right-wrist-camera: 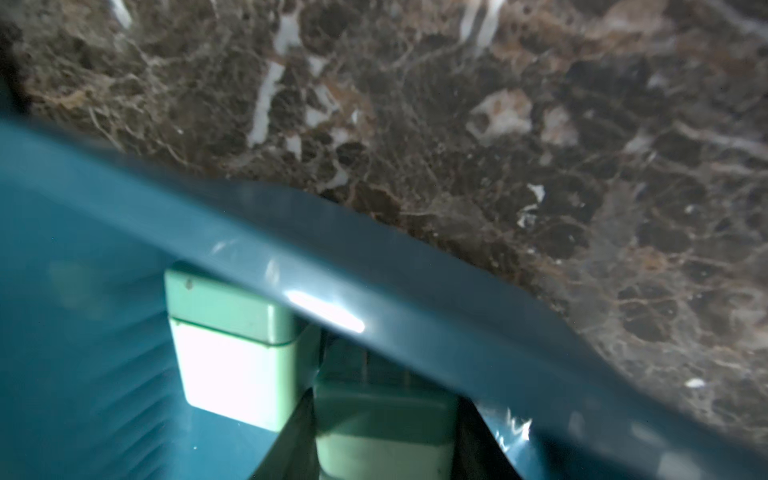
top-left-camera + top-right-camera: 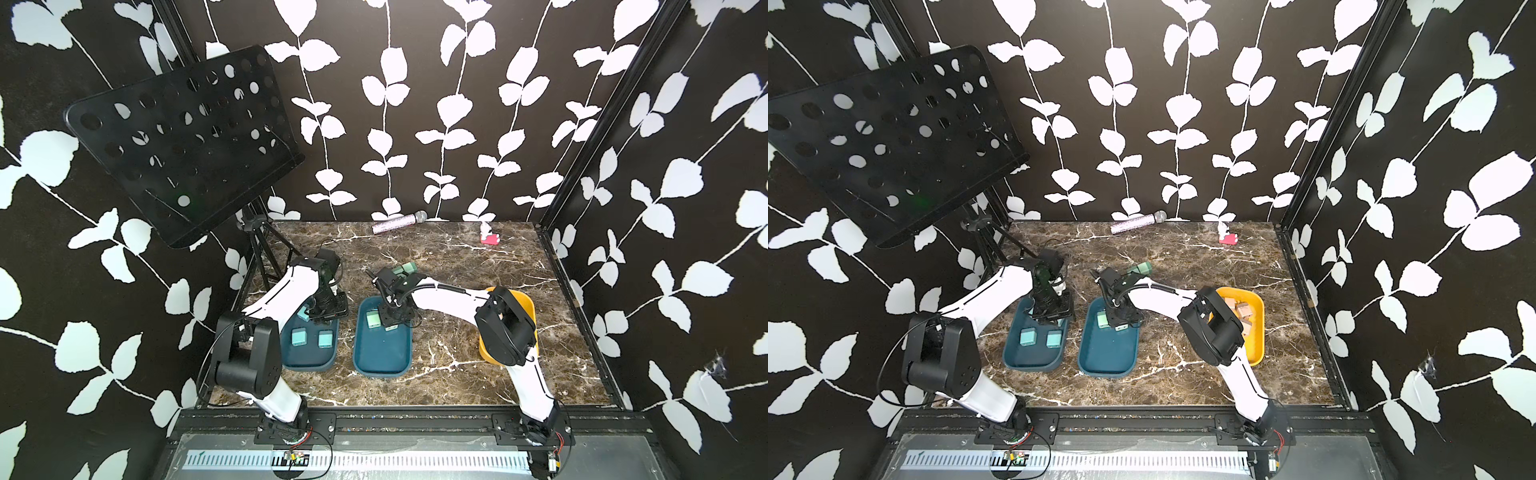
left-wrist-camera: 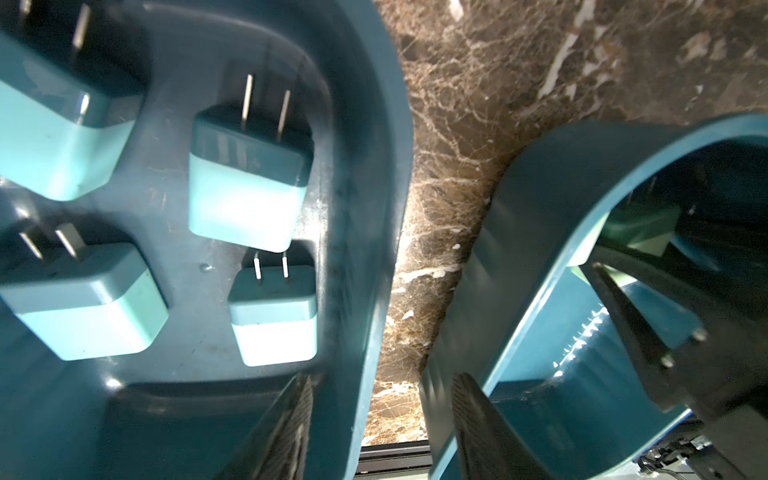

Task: Place the plugs by color into the storage box
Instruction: Place the plug in the storage box.

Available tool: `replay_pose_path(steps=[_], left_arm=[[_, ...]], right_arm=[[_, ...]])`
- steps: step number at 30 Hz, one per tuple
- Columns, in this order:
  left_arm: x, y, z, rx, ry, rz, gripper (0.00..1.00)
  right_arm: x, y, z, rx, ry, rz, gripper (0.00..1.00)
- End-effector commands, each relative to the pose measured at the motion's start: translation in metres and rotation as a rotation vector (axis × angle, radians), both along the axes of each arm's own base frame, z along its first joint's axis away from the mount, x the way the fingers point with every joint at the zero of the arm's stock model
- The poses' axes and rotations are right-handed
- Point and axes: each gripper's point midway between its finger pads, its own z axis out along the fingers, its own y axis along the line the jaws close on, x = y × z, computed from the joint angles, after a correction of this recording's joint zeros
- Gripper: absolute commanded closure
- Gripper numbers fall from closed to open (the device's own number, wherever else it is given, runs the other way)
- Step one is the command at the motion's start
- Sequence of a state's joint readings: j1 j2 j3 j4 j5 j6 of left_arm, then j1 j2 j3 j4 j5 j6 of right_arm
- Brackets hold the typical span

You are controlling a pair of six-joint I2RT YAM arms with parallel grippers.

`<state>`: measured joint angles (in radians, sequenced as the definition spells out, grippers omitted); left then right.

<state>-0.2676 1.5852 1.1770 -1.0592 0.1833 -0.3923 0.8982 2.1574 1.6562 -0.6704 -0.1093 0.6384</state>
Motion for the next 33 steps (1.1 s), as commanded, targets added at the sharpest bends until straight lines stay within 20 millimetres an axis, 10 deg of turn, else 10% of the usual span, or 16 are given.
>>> replay_pose_path(steps=[1,12,22,33], left_arm=[[-0.004,0.0,0.005,-0.008,-0.012,-0.008,0.44],[-0.003,-0.001,0.004,-0.013,-0.011,-0.012,0.44],[-0.002,-0.001,0.002,-0.009,-0.012,-0.02,0.44],[0.003,-0.002,0.003,-0.006,-0.009,-0.022,0.44]], right_arm=[[-0.003,-0.001,-0.012,-0.035,0.007,-0.008,0.67],[-0.001,-0.003,-0.006,-0.058,-0.008,-0.006,0.55],[0.019,0.012,0.055,-0.002,-0.1,0.036,0.48],[0.096,-0.014,0.107,0.049,-0.213,-0.054,0.39]])
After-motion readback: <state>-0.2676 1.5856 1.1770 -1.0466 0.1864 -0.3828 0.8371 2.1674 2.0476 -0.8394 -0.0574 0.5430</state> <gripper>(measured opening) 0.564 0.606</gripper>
